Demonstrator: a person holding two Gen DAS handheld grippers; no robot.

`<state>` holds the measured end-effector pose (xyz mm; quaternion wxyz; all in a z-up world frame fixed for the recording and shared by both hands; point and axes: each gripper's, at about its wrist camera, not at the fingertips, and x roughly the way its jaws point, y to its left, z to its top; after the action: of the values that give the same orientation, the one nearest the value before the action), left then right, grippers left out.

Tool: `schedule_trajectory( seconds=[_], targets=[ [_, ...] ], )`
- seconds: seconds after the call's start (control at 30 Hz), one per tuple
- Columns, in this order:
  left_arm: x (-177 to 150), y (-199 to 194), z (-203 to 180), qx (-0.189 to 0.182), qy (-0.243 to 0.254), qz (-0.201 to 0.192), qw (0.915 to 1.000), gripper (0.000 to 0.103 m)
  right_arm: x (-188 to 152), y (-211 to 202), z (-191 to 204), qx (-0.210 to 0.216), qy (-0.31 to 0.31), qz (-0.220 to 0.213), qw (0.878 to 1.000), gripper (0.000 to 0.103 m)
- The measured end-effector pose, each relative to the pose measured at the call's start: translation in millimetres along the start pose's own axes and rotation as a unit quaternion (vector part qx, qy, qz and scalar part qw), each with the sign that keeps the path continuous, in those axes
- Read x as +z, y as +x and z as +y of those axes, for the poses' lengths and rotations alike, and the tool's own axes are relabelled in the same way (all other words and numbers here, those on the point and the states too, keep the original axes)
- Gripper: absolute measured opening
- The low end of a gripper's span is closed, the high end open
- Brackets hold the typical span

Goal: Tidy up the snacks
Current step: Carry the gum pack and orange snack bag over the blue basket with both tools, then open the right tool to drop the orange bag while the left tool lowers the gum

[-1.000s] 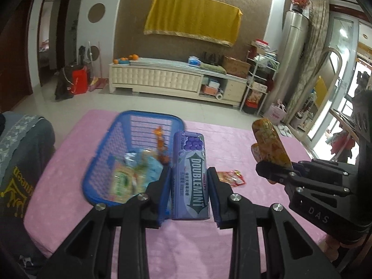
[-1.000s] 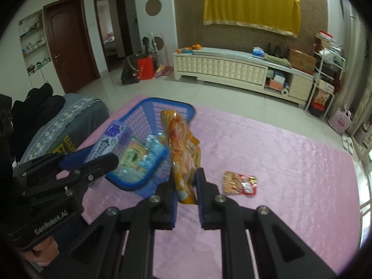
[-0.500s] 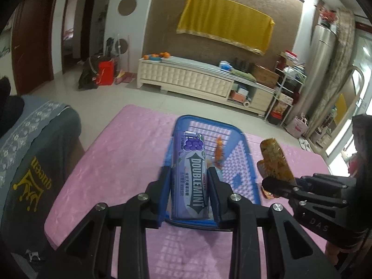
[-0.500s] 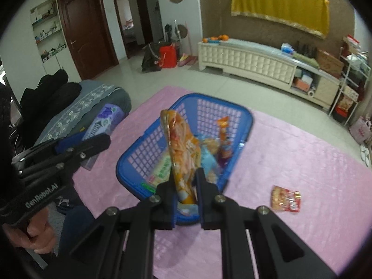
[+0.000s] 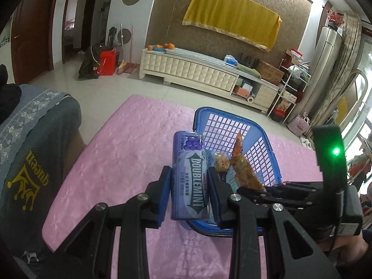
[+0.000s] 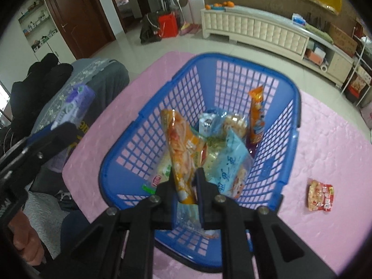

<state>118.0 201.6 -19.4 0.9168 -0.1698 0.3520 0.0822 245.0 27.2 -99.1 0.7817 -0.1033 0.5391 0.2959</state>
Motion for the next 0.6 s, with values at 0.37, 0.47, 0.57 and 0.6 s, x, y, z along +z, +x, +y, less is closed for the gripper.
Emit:
schedule_trajectory(
  seconds=[0.37,0.47,0.57,0.6],
  targets=[
    [-3.3,-2.1,1.8,0.004,-0.008,0.014,0.9999,0.029,-18.9,-3.4,7.8,-0.018,-0.030,0.012,0.999,0.071],
    [-3.1,-4.3,-0.5,0.003,-0.006,0.015,0.9999,0.029,-27.3,-18.6,1.8,-0.018,-0.018,0.002,1.000,0.073],
    [-2.4,-7.2,-6.2,0.000,0.000,0.016,0.9999,0.029,-30.3,-32.0,-6.6,-0.017,-0.010,-0.007,1.000,0.074],
    [-2.4,-7.5,-8.4,-0.001,0.002,0.017,0.9999,0.029,-30.8,-35.7,-9.1,-0.018,-0.008,-0.011,1.000,0.075]
  ],
)
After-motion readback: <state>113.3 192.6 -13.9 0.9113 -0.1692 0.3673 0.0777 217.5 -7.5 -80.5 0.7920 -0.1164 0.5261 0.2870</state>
